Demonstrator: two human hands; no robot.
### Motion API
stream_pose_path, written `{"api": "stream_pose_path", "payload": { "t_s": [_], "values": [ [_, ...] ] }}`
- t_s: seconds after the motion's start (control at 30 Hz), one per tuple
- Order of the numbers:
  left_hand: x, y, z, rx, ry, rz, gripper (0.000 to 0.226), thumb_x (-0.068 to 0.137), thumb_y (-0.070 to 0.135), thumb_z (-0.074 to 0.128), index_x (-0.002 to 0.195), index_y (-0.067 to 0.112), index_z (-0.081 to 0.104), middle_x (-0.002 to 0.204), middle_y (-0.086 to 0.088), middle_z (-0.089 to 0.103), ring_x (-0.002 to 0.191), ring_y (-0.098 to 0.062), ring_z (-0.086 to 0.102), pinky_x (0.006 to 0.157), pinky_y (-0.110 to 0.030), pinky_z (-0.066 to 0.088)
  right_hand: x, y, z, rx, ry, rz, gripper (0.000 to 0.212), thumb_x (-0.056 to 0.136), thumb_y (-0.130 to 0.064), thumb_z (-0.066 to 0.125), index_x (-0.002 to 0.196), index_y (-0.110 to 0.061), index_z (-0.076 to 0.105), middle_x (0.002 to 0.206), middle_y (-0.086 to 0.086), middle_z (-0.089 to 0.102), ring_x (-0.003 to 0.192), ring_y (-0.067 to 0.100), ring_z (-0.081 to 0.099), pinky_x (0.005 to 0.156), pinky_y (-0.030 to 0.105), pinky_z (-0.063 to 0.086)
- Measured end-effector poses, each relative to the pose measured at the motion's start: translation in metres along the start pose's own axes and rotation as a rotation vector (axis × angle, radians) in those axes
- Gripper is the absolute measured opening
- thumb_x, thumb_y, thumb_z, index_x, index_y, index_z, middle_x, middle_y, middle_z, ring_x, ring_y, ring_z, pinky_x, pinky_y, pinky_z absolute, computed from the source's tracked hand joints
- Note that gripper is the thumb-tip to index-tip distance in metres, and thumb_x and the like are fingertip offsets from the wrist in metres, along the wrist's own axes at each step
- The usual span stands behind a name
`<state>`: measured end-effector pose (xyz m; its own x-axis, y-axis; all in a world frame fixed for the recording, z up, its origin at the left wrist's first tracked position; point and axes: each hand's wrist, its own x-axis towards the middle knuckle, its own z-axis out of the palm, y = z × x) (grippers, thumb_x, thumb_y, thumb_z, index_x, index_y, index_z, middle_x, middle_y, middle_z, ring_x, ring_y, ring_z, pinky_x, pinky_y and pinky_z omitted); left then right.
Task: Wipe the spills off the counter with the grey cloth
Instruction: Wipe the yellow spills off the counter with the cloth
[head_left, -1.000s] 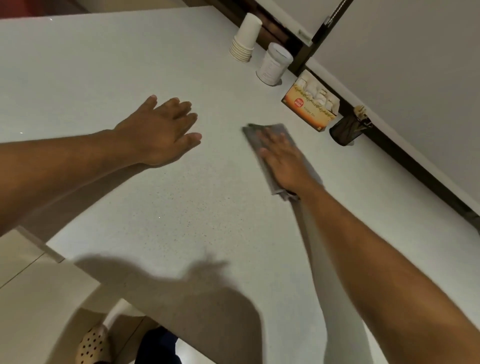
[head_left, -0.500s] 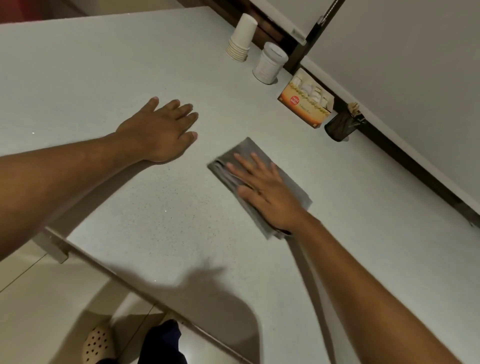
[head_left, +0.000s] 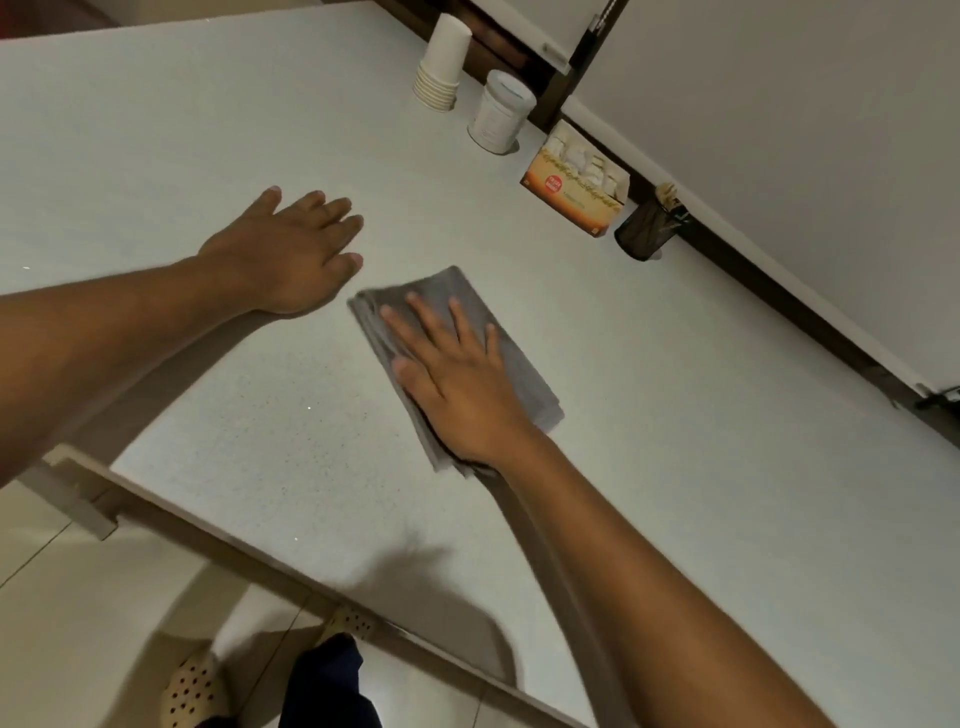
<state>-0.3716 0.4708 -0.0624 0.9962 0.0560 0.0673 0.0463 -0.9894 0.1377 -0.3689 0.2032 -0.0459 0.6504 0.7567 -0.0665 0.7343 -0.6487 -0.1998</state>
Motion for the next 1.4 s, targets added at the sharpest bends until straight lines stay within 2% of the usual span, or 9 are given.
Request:
{"api": "stream_pose_path", "payload": {
  "t_s": [0.1, 0.23, 0.3, 0.5, 0.6, 0.77, 0.97, 1.13, 1.4],
  "values": [
    [-0.001, -0.001, 0.0, 0.045, 0.015, 0.015, 0.086, 0.097, 0.061, 0.002, 0.166, 0.015, 0.023, 0.177, -0.01, 0.022, 0.163, -0.03, 0.018, 0.126, -0.059, 0.016, -0.055, 0.053, -0.014, 0.005, 0.017, 0.035, 0.053, 0.113, -0.048, 0.026, 0.166, -0.044, 0.021, 0.177, -0.012, 0.012, 0.165, 0.021, -0.001, 0.131, 0.052, -0.007],
    [-0.003, 0.001, -0.002, 0.036, 0.009, 0.021, 0.08, 0.102, 0.058, 0.005, 0.166, 0.013, 0.023, 0.176, -0.011, 0.021, 0.163, -0.031, 0.018, 0.126, -0.06, 0.016, -0.103, 0.1, -0.027, 0.021, 0.127, 0.703, 0.054, 0.115, -0.041, 0.023, 0.168, -0.038, 0.014, 0.179, -0.005, 0.006, 0.165, 0.027, 0.001, 0.13, 0.059, 0.004],
    [-0.003, 0.003, -0.003, 0.037, -0.005, 0.015, 0.077, 0.104, 0.056, 0.008, 0.167, 0.013, 0.022, 0.177, -0.011, 0.018, 0.164, -0.031, 0.015, 0.127, -0.061, 0.014, -0.127, 0.086, -0.016, 0.031, 0.133, 0.83, 0.056, 0.114, -0.043, 0.018, 0.168, -0.039, 0.007, 0.179, -0.005, 0.001, 0.164, 0.027, -0.004, 0.129, 0.061, -0.001],
    [-0.003, 0.006, -0.005, 0.016, -0.02, 0.002, 0.085, 0.097, 0.058, 0.002, 0.167, 0.014, 0.02, 0.178, -0.011, 0.016, 0.164, -0.031, 0.014, 0.128, -0.062, 0.012, -0.142, -0.016, 0.027, -0.1, 0.047, 0.317, 0.063, 0.105, -0.06, -0.01, 0.166, -0.045, -0.008, 0.176, -0.013, -0.016, 0.162, 0.024, -0.021, 0.129, 0.057, -0.011],
    [-0.003, 0.006, -0.004, 0.009, -0.014, 0.008, 0.087, 0.095, 0.059, 0.002, 0.167, 0.014, 0.021, 0.177, -0.011, 0.017, 0.164, -0.031, 0.015, 0.128, -0.063, 0.013, -0.076, -0.014, 0.019, -0.03, 0.069, 0.091, 0.054, 0.113, -0.052, 0.01, 0.167, -0.045, 0.007, 0.178, -0.013, 0.001, 0.165, 0.023, -0.01, 0.129, 0.054, -0.013],
    [-0.003, 0.0, -0.004, 0.017, -0.011, 0.035, 0.085, 0.097, 0.062, 0.002, 0.166, 0.015, 0.023, 0.176, -0.01, 0.021, 0.163, -0.03, 0.018, 0.126, -0.061, 0.016, 0.005, 0.072, -0.022, 0.005, 0.084, 0.247, 0.052, 0.115, -0.044, 0.024, 0.167, -0.04, 0.02, 0.178, -0.007, 0.015, 0.165, 0.027, 0.004, 0.129, 0.062, 0.005],
    [-0.003, 0.0, -0.004, -0.001, -0.018, 0.032, 0.084, 0.098, 0.061, 0.002, 0.166, 0.015, 0.023, 0.176, -0.012, 0.021, 0.163, -0.03, 0.018, 0.127, -0.061, 0.015, -0.126, 0.104, -0.018, 0.015, 0.121, 0.496, 0.055, 0.113, -0.046, 0.021, 0.167, -0.041, 0.015, 0.178, -0.01, 0.008, 0.165, 0.023, 0.0, 0.129, 0.061, 0.005],
    [-0.003, 0.005, 0.0, -0.036, -0.025, -0.03, 0.085, 0.096, 0.06, 0.002, 0.169, 0.018, 0.016, 0.179, -0.008, 0.012, 0.165, -0.029, 0.009, 0.131, -0.059, 0.005, -0.188, 0.028, 0.011, -0.067, 0.05, 0.255, 0.055, 0.112, -0.045, 0.018, 0.166, -0.047, 0.013, 0.176, -0.022, 0.0, 0.165, 0.016, -0.008, 0.129, 0.047, -0.005],
    [-0.001, 0.001, 0.003, -0.039, -0.009, -0.029, 0.082, 0.098, 0.06, 0.001, 0.169, 0.02, 0.015, 0.179, -0.005, 0.011, 0.166, -0.026, 0.008, 0.131, -0.057, 0.006, -0.01, 0.023, 0.0, 0.004, 0.043, 0.047, 0.053, 0.114, -0.05, 0.017, 0.166, -0.047, 0.012, 0.178, -0.013, 0.008, 0.165, 0.022, -0.004, 0.13, 0.06, -0.005]
  ]
}}
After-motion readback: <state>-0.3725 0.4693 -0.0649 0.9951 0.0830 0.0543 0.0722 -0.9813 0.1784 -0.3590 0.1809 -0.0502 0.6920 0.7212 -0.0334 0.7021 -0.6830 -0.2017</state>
